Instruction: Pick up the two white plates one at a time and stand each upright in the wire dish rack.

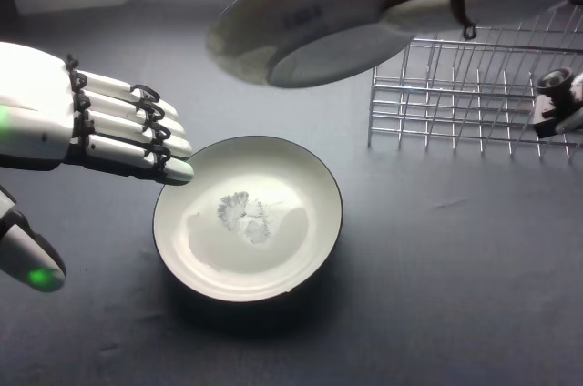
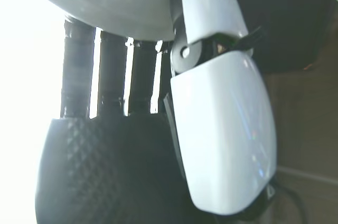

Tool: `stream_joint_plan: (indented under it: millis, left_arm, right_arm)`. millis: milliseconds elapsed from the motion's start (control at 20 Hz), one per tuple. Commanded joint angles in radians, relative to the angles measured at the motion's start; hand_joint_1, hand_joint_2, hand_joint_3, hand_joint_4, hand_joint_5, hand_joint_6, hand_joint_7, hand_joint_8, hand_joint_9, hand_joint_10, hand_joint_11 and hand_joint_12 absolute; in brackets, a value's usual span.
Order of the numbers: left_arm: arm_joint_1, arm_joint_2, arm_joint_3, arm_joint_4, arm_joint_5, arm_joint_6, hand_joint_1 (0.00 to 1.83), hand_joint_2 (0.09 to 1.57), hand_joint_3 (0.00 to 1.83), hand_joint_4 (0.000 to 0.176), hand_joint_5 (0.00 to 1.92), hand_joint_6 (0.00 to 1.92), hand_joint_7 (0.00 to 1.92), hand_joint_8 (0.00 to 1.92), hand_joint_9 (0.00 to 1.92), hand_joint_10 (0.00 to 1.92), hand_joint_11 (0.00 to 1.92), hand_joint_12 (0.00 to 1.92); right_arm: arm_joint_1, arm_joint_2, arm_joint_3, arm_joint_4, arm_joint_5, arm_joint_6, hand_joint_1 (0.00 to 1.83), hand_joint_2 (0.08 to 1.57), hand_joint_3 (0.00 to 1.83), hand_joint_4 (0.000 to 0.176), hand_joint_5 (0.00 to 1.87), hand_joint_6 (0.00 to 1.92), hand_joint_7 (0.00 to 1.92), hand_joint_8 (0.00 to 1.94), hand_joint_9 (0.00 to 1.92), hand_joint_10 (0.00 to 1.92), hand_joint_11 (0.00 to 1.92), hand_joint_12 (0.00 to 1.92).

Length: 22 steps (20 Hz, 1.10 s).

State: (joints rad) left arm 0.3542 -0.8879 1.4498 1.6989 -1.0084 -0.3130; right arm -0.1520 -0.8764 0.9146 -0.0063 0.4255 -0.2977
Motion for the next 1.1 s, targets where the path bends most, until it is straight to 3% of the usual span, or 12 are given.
stream_joint_plan:
  millis: [0,150,200,450,600,1050]
  left_arm:
    - [0.001,-0.002,-0.003,-0.087,-0.011,0.018,0.0,1.01,0.0,0.0,0.08,0.01,0.06,0.01,0.05,0.0,0.0,0.17]
    - [0.034,-0.003,-0.038,-0.107,0.028,0.122,0.0,1.01,0.0,0.0,0.08,0.0,0.06,0.0,0.04,0.0,0.0,0.19]
    - [0.047,-0.005,-0.045,-0.107,0.04,0.132,0.0,1.01,0.0,0.0,0.07,0.0,0.04,0.0,0.02,0.0,0.0,0.12]
    - [0.078,-0.042,-0.047,-0.107,0.096,0.134,0.0,1.01,0.0,0.0,0.09,0.0,0.06,0.0,0.05,0.0,0.0,0.21]
    - [0.078,-0.059,-0.037,-0.107,0.106,0.133,0.0,1.01,0.0,0.0,0.07,0.0,0.05,0.0,0.04,0.0,0.0,0.16]
    - [0.08,-0.106,0.017,-0.09,0.095,0.104,0.0,1.0,0.0,0.0,0.08,0.0,0.05,0.0,0.04,0.0,0.0,0.18]
  right_arm:
    - [0.022,0.012,-0.001,0.046,0.132,0.016,1.39,1.08,0.0,0.0,0.92,0.99,1.06,0.78,1.04,1.09,0.92,1.28]
    - [0.029,0.036,0.0,0.157,0.109,0.015,1.39,1.07,0.0,0.0,0.95,0.95,1.08,0.74,1.05,1.06,0.92,1.28]
    - [0.029,0.04,0.003,0.174,0.108,0.015,1.39,1.09,0.0,0.0,0.93,0.99,1.04,0.81,1.03,1.11,0.9,1.31]
    - [0.031,0.054,0.018,0.229,0.104,0.012,1.39,1.08,0.0,0.0,0.93,0.98,1.06,0.78,1.05,1.08,0.95,1.28]
    - [0.031,0.057,0.038,0.244,0.101,0.01,1.38,1.09,0.0,0.0,0.9,1.03,1.03,0.82,1.02,1.1,0.93,1.29]
    - [-0.008,0.088,0.091,0.27,0.099,0.008,1.38,1.1,0.0,0.0,0.92,1.02,1.0,0.87,1.01,1.12,0.91,1.29]
